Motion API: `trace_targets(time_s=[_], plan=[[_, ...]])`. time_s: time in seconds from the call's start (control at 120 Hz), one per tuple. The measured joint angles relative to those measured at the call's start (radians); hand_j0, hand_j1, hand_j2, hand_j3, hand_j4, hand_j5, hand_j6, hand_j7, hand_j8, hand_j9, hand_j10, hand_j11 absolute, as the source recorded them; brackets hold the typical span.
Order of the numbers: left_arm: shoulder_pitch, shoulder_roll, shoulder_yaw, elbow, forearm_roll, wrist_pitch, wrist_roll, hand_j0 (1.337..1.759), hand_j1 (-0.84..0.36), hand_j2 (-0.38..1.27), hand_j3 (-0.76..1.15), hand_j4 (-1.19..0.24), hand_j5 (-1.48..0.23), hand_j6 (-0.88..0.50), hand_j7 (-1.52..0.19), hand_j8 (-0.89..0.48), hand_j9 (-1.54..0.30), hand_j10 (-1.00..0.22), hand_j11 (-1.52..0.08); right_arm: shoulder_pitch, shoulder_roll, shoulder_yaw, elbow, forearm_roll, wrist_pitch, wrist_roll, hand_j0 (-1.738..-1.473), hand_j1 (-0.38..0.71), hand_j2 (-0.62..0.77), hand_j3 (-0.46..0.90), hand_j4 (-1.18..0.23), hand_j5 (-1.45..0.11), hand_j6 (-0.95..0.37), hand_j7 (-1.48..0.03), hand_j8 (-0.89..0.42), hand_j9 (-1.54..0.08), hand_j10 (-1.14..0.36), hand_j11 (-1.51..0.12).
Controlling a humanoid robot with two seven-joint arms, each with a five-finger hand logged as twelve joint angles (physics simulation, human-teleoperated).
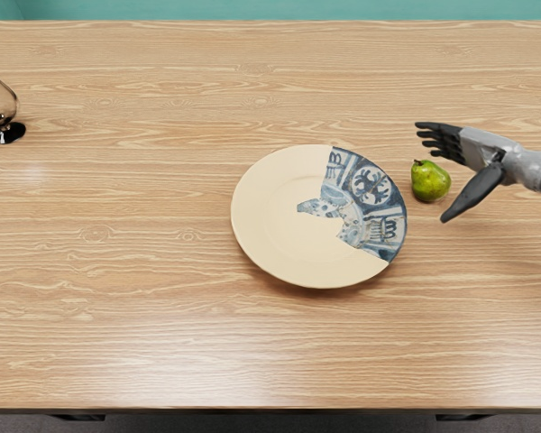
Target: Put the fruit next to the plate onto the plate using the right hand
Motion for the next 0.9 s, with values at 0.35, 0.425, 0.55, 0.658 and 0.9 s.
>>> trace_targets(time_s=[0.35, 0.425, 0.55, 0.658, 0.9], plan=[[0.000, 0.000, 0.000, 0.000, 0.000, 0.000, 0.000, 1.658, 0.35, 0.00, 0.00, 0.00, 0.00, 0.00, 0.00, 0.00, 0.00, 0.00, 0.00, 0.041, 0.057, -0.039, -0.131, 0.001, -0.091, -0.004, -1.658, -0.14, -0.03, 0.00, -0.18, -0.23, -0.18, -0.23, -0.18, -0.23, -0.17, -0.23], [0.000, 0.000, 0.000, 0.000, 0.000, 0.000, 0.000, 1.658, 0.35, 0.00, 0.00, 0.00, 0.00, 0.00, 0.00, 0.00, 0.00, 0.00, 0.00, 0.042, 0.060, -0.054, -0.135, 0.001, -0.108, -0.004, -1.658, -0.10, -0.04, 0.00, -0.21, -0.27, -0.21, -0.27, -0.21, -0.27, -0.21, -0.27], [0.000, 0.000, 0.000, 0.000, 0.000, 0.000, 0.000, 1.658, 0.35, 0.00, 0.00, 0.00, 0.00, 0.00, 0.00, 0.00, 0.00, 0.00, 0.00, 0.042, 0.073, -0.085, -0.138, 0.001, -0.145, -0.004, -1.658, -0.04, -0.05, 0.00, -0.26, -0.33, -0.26, -0.33, -0.26, -0.33, -0.26, -0.33], [0.000, 0.000, 0.000, 0.000, 0.000, 0.000, 0.000, 1.658, 0.35, 0.00, 0.00, 0.00, 0.00, 0.00, 0.00, 0.00, 0.00, 0.00, 0.00, 0.043, 0.081, -0.094, -0.139, 0.001, -0.163, -0.004, -1.658, -0.01, -0.05, 0.00, -0.28, -0.37, -0.29, -0.37, -0.28, -0.37, -0.28, -0.37], [0.000, 0.000, 0.000, 0.000, 0.000, 0.000, 0.000, 1.658, 0.35, 0.00, 0.00, 0.00, 0.00, 0.00, 0.00, 0.00, 0.00, 0.00, 0.00, 0.043, 0.105, -0.100, -0.154, 0.002, -0.183, -0.004, -1.658, 0.01, -0.06, 0.00, -0.31, -0.40, -0.31, -0.40, -0.31, -0.40, -0.31, -0.40]])
